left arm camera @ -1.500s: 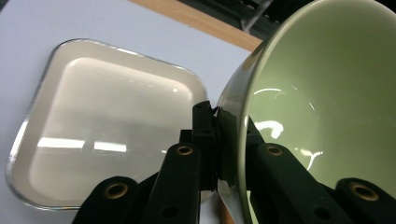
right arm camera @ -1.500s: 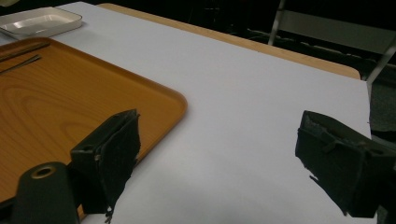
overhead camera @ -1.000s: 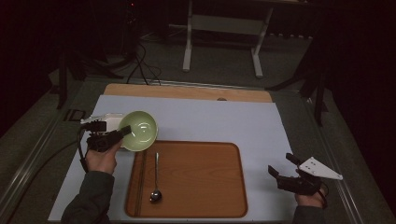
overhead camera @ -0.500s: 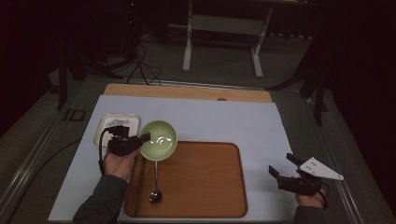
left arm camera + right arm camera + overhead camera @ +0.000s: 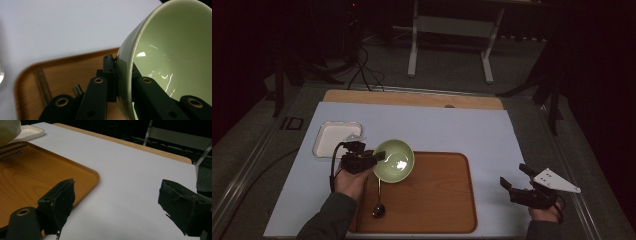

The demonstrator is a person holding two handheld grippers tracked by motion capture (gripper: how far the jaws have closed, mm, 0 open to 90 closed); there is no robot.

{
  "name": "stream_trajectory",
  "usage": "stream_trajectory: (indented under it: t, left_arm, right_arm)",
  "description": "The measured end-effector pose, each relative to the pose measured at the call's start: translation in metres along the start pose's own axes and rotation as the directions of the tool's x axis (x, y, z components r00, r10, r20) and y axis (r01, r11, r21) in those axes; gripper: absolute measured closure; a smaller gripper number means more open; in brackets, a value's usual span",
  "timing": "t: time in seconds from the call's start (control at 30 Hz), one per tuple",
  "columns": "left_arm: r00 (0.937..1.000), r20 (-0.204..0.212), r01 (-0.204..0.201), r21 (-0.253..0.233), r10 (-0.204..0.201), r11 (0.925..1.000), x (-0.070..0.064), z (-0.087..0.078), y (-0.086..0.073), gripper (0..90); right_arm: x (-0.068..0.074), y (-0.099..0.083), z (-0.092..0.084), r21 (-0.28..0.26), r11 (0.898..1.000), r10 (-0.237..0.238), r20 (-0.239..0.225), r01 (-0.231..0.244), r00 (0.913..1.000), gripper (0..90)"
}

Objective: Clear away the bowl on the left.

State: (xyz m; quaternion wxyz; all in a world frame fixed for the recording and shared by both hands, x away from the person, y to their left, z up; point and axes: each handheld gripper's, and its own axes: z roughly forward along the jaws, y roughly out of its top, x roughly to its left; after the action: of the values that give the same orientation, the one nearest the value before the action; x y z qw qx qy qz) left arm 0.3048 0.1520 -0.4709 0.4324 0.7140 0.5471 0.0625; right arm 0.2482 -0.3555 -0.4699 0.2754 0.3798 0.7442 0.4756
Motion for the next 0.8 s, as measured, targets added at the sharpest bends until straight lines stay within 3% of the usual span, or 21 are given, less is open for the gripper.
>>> stream_trajectory:
  t: [0.37,0.8]
  left_arm:
    - [0.9997,-0.008,-0.023,0.106,0.024,0.9941,-0.009,0.022,-0.012,84.7]
    - [0.9995,-0.009,-0.029,0.209,0.031,0.9776,-0.012,0.035,-0.025,84.4]
  right_arm:
    - [0.0,0.0,0.0,-0.004,1.0,0.0,-0.001,0.0,1.0,13.7]
    - [-0.001,0.001,0.0,-0.006,1.0,0.001,0.0,-0.001,1.0,13.7]
